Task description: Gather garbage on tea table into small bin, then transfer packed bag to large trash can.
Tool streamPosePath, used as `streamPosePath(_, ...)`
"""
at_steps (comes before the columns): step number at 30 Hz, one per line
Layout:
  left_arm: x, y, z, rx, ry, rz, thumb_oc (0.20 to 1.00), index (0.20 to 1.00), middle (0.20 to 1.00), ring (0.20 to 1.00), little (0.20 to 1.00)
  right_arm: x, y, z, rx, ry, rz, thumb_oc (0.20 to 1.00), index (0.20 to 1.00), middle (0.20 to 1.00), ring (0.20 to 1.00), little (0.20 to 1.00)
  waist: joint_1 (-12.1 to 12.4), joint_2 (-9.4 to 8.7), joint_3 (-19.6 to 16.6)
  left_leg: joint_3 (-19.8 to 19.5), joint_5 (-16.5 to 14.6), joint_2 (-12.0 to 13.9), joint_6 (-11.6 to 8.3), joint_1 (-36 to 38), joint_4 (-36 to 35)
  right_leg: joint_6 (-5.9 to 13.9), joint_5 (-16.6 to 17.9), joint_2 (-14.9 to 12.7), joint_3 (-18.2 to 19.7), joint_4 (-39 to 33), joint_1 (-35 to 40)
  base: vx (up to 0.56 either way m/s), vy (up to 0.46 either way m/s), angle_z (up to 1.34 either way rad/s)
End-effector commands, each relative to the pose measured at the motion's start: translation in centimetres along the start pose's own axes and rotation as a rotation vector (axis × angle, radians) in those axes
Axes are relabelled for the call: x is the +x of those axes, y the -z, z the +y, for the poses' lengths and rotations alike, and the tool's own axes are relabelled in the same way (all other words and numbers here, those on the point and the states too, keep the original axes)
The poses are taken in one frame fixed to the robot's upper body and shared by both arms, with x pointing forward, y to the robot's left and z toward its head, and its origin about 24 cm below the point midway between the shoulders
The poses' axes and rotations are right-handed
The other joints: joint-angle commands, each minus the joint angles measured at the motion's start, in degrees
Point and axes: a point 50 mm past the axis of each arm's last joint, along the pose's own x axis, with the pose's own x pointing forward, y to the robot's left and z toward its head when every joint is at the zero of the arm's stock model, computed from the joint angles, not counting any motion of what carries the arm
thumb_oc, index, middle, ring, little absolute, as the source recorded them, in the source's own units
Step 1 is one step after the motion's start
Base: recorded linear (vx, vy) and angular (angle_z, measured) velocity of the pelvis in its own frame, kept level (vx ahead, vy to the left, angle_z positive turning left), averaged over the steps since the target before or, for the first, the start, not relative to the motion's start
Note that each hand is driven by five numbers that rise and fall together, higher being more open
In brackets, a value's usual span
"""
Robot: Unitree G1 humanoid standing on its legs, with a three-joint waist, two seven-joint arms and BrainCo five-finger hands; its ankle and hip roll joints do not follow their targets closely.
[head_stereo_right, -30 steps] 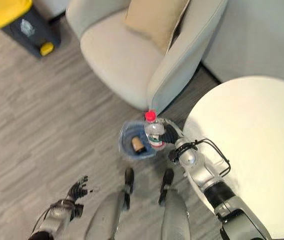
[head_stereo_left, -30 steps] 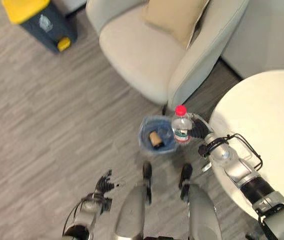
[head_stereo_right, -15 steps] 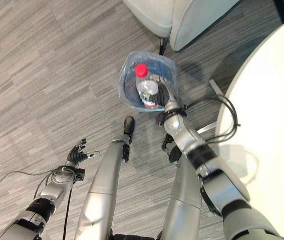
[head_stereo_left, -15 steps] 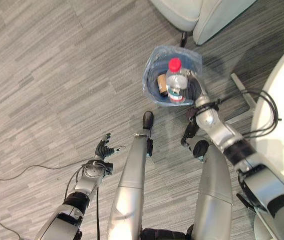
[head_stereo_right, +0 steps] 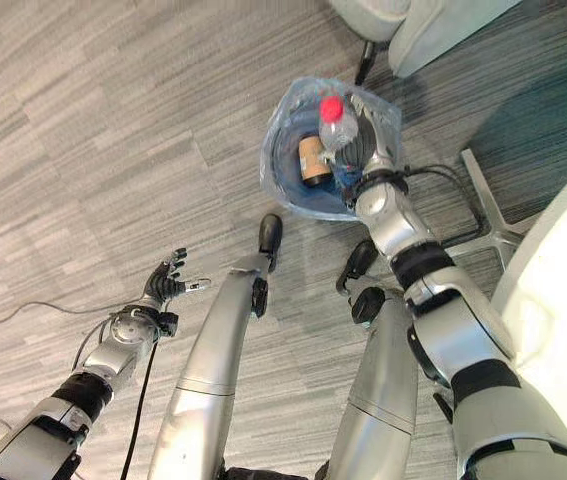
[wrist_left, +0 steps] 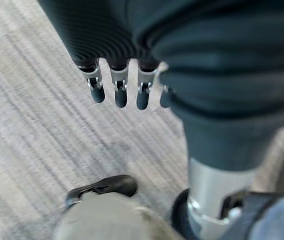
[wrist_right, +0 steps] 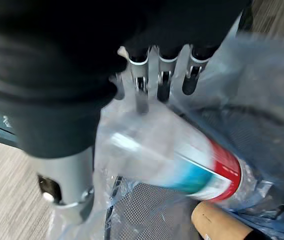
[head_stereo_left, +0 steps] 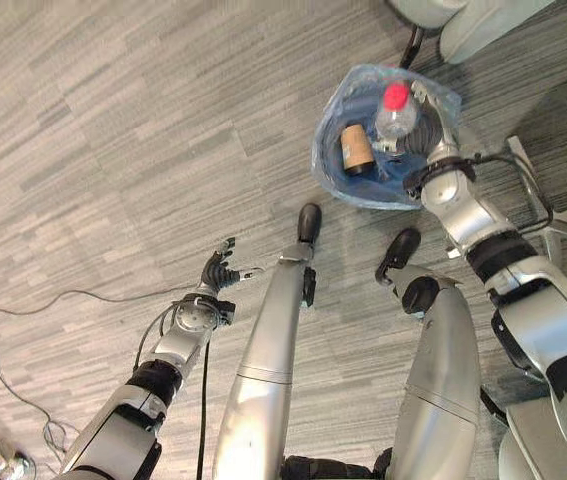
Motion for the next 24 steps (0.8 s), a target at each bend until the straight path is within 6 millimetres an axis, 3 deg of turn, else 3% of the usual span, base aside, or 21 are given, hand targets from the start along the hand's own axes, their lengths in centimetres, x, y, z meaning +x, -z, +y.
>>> streamPosePath(1,-1.9,3.5,-0.7,-0.025,-0.019,0.097,1.000,1.000,1.000,1.000,1.000,-1.7,0.7,1.3,-0.140,-0.046,-0.077,1.000,1.000,1.000,1.000,1.000,-0.57,0.52,-4.75,2.50,-4.37,-1.98,2.03,0.42,-1.56,4.10,-3.64,2.44,3.42,-4.13,1.28,0.00,0.000,0.00)
streamPosePath(8,-2.3,4.0,-0.1,-0.001,-0.035,0.104,1.000,1.000,1.000,1.000,1.000,-3.5,2.0,3.5,-0.423,-0.197,-0.156,1.000,1.000,1.000,1.000,1.000,-1.30,-0.05,-5.02,2.02,-4.31,-1.27,1.53,1.47,-2.89,4.60,-2.82,3.42,3.15,-5.68,2.32,0.00,-0.026,-0.04)
streamPosePath(14,-2.2,3.9,0.5,0.014,-0.048,0.096,1.000,1.000,1.000,1.000,1.000,-3.4,2.3,4.9,-0.573,-0.283,-0.168,1.000,1.000,1.000,1.000,1.000,-0.90,0.03,-4.91,2.00,-4.07,-1.09,1.38,0.47,-2.81,4.94,-2.56,3.49,3.34,-5.66,1.36,0.00,-0.016,-0.02)
streamPosePath(20,-1.6,3.0,0.9,0.011,-0.058,0.069,1.000,1.000,1.000,1.000,1.000,-3.3,4.2,5.9,-0.731,-0.372,-0.079,1.000,1.000,1.000,1.000,1.000,-0.15,1.04,-3.92,2.03,-3.76,-2.00,1.19,-2.43,-0.83,4.48,-3.28,2.59,4.25,-2.84,-1.92,0.01,-0.019,0.04)
streamPosePath(21,-1.5,2.7,0.8,0.011,-0.052,0.056,1.000,1.000,1.000,1.000,1.000,-3.8,5.2,6.3,-0.743,-0.408,-0.028,0.815,0.815,0.815,0.815,0.815,0.11,1.46,-3.44,2.07,-3.68,-2.34,1.05,-3.76,0.36,4.03,-3.70,2.22,4.67,-1.29,-3.35,0.01,-0.035,0.17)
streamPosePath(22,-1.4,2.6,0.8,0.013,-0.052,0.053,1.000,1.000,1.000,1.000,1.000,-4.1,5.5,6.6,-0.727,-0.420,-0.004,0.200,0.200,0.200,0.200,0.200,0.23,1.61,-3.30,2.08,-3.66,-2.51,1.00,-4.46,1.17,3.81,-3.71,2.19,4.96,-0.55,-3.98,0.01,-0.035,0.16)
streamPosePath(24,-1.4,2.5,0.7,0.017,-0.049,0.052,1.000,1.000,1.000,1.000,1.000,-4.4,5.6,7.0,-0.688,-0.426,0.012,0.200,0.200,0.200,0.200,0.200,0.31,1.64,-3.34,2.18,-3.57,-2.58,1.01,-4.76,1.30,3.71,-3.73,2.27,4.98,-0.18,-4.39,0.00,-0.020,0.05)
